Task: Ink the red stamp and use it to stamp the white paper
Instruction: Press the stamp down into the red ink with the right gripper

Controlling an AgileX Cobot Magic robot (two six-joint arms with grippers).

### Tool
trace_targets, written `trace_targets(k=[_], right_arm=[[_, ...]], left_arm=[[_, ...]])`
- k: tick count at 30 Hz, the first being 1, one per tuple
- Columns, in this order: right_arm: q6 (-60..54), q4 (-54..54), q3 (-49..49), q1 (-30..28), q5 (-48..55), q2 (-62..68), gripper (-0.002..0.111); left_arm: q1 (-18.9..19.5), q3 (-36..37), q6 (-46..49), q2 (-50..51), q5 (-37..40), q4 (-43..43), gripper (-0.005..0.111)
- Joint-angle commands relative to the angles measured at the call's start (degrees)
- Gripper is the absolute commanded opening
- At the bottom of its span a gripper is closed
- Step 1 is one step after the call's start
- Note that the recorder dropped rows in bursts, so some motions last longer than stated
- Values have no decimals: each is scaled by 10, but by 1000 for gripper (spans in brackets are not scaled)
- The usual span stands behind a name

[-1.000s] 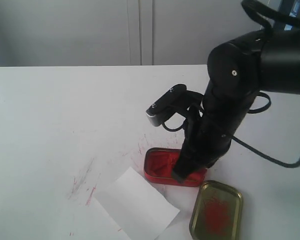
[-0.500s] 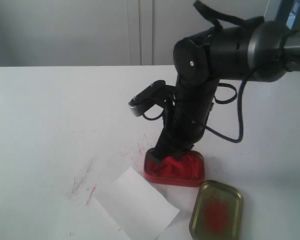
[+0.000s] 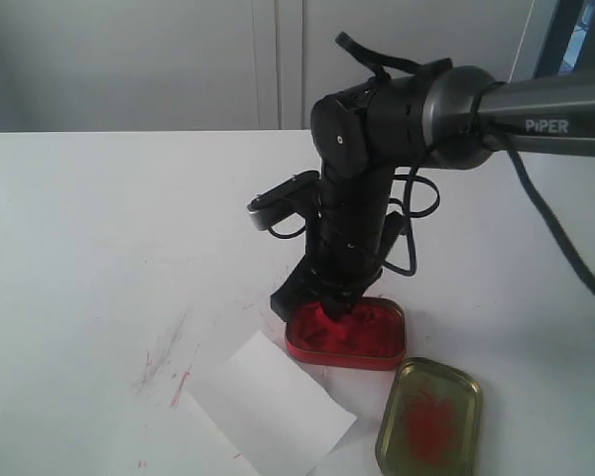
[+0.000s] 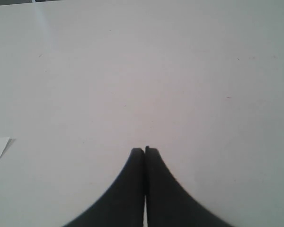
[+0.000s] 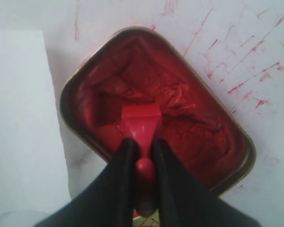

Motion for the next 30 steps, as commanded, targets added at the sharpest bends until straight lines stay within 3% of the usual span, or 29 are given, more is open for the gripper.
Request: trace_targets(k=[1, 30], right_arm=[[17, -3, -16, 0, 4, 14, 0], [35, -1, -16, 0, -15, 103, 0]], left_arm=[[1, -3, 0, 4, 1, -6, 0], [1, -3, 0, 4, 1, -6, 0]])
